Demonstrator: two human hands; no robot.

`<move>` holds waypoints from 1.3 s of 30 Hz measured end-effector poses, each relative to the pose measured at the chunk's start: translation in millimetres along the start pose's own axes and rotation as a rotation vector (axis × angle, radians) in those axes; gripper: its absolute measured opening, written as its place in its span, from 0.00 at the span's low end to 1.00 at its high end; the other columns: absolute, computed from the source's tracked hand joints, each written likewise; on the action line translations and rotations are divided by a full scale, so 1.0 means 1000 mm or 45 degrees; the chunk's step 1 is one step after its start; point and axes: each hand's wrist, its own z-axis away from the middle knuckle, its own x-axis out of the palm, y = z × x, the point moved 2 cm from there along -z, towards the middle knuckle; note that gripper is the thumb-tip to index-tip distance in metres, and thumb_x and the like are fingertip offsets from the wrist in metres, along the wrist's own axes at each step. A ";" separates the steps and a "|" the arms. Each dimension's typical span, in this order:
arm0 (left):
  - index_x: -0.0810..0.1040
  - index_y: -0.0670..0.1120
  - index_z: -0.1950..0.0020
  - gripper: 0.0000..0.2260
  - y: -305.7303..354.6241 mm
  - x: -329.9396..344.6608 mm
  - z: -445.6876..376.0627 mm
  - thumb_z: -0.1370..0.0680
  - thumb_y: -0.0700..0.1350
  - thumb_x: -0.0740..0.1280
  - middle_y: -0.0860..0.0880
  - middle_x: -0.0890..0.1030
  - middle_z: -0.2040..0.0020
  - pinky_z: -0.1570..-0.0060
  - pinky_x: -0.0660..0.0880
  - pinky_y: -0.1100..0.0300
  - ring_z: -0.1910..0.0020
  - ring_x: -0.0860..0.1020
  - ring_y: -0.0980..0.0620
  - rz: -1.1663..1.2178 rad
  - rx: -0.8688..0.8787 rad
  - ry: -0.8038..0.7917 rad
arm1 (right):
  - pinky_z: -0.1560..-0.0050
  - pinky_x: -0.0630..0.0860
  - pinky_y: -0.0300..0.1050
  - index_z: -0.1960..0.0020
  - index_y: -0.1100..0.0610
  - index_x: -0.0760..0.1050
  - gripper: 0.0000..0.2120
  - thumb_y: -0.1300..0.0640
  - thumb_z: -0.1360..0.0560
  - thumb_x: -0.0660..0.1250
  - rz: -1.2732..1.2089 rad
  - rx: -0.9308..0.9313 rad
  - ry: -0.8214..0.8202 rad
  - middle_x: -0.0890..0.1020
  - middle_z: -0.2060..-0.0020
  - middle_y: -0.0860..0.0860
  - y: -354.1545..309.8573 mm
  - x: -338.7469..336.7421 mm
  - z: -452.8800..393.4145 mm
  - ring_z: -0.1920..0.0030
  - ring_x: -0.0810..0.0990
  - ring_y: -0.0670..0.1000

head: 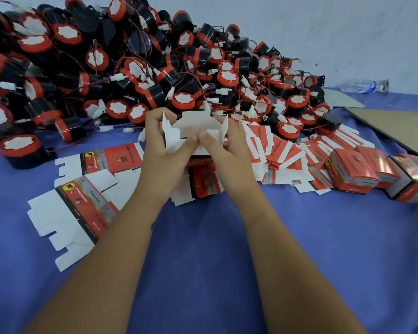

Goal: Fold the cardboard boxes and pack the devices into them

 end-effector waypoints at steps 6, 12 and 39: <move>0.68 0.48 0.30 0.20 -0.002 0.007 -0.002 0.14 0.53 0.45 0.44 0.76 0.33 0.44 0.77 0.61 0.40 0.79 0.54 0.413 -0.198 -0.094 | 0.44 0.73 0.35 0.43 0.44 0.69 0.08 0.56 0.18 0.59 0.033 0.064 -0.083 0.78 0.45 0.44 0.007 0.002 -0.003 0.43 0.76 0.42; 0.63 0.48 0.24 0.17 -0.005 0.006 0.002 0.13 0.42 0.49 0.58 0.68 0.29 0.39 0.63 0.78 0.36 0.66 0.75 0.044 -0.092 -0.175 | 0.37 0.73 0.51 0.38 0.52 0.70 0.09 0.60 0.18 0.59 0.055 0.061 -0.049 0.78 0.42 0.49 0.006 0.004 -0.003 0.41 0.75 0.49; 0.71 0.52 0.29 0.18 -0.020 0.000 0.004 0.19 0.51 0.60 0.67 0.77 0.39 0.43 0.73 0.68 0.40 0.76 0.66 0.032 -0.109 -0.098 | 0.45 0.78 0.46 0.39 0.54 0.74 0.13 0.48 0.18 0.61 -0.100 0.273 0.116 0.81 0.47 0.50 0.013 0.008 -0.002 0.45 0.80 0.50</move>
